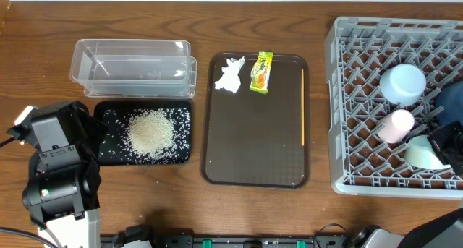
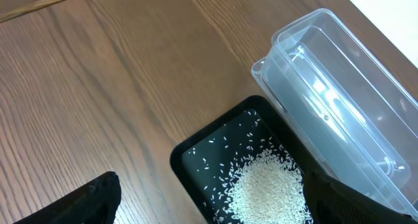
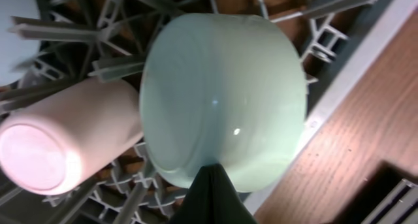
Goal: Sort waste into correct bins and load items into the dishwasher rack
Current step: 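Lower the mint-green bowl into the rack and open the right gripper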
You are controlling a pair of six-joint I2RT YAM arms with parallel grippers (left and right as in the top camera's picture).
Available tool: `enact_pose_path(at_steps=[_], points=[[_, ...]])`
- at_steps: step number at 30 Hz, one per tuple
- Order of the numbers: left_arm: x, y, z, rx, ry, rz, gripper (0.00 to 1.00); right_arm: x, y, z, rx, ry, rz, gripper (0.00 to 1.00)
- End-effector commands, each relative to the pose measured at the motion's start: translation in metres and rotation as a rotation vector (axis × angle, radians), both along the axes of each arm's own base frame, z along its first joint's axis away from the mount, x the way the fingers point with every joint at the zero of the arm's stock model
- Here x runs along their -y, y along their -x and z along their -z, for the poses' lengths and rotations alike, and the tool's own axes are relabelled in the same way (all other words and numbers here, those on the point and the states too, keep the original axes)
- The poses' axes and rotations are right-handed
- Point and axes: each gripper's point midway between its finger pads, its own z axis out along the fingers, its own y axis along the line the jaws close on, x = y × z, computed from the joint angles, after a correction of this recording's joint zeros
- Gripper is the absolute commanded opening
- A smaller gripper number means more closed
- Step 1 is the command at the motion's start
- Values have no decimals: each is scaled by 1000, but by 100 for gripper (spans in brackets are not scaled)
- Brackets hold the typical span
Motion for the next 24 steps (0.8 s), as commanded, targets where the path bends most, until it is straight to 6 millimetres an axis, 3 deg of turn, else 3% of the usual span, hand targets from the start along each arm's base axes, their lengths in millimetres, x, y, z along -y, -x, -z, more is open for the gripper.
enact_pose_path(at_steps=[1, 7, 12, 16, 24], points=[[-2, 0, -8, 24, -3, -13, 91, 10, 10, -3, -27, 21, 66, 1], [-2, 0, -8, 24, -4, -13, 91, 8, 14, -7, 5, -14, 115, 1], [-2, 0, -8, 24, -3, -13, 91, -11, -37, -44, 326, -65, -76, 1], [-2, 0, -8, 24, -3, -13, 91, -7, -58, -64, 441, -9, -114, 1], [-2, 0, -8, 24, -3, -13, 91, 0, -46, -21, 229, -4, -86, 1]])
